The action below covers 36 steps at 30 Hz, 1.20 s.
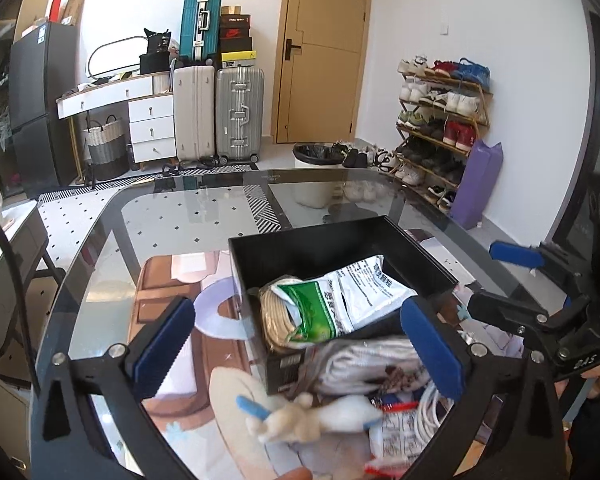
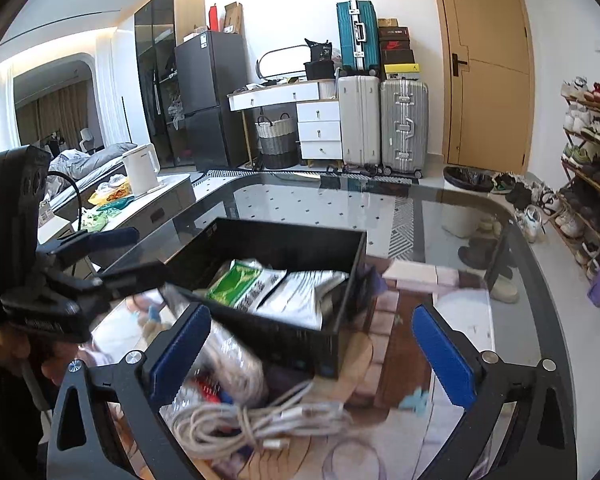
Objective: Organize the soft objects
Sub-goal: 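Withdraw both grippers from the box toward the plush toy and cables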
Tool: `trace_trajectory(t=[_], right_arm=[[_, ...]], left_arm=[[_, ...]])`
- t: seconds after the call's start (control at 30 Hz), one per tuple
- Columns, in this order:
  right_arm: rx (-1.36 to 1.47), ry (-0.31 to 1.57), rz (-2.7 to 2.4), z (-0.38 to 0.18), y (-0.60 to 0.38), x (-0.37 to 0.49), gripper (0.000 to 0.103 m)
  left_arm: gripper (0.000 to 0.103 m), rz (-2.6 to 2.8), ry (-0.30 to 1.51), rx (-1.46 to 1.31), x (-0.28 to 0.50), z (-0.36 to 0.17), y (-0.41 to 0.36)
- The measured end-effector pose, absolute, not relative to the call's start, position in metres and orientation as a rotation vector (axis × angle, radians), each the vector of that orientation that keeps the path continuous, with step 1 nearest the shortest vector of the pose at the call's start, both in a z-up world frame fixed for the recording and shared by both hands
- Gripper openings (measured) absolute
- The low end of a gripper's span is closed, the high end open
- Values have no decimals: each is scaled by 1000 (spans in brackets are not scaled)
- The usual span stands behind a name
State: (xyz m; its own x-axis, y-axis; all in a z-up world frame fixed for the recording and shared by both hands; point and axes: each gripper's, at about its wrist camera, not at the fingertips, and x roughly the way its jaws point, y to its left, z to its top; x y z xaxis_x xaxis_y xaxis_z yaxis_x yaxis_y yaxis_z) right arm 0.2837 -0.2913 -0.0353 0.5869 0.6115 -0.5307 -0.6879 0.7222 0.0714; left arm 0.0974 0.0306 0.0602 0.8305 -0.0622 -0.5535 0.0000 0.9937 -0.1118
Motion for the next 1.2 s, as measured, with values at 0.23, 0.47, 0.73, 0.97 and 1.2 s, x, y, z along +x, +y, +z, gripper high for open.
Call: trace_trajectory(t=[0.23,0.47,0.73,0.97,1.2], right_arm=[[-160,585,756,-46,-303,265,102],[-194,619,753,-53,-306,258,102],[-189,667,735,-55,-314,265,102],[-204,692,742,-58,-314,266,102],[-225,727,761,-67,-311,268,102]], left_arm=[[103,-20,598,-99,77,52,35],[103,-20,618,-78,68,49,34],[103,-27,630,-76,67,46,33],[103,-38,650,-62,68,42,31],[103,-48,676,-39,69,38,30]])
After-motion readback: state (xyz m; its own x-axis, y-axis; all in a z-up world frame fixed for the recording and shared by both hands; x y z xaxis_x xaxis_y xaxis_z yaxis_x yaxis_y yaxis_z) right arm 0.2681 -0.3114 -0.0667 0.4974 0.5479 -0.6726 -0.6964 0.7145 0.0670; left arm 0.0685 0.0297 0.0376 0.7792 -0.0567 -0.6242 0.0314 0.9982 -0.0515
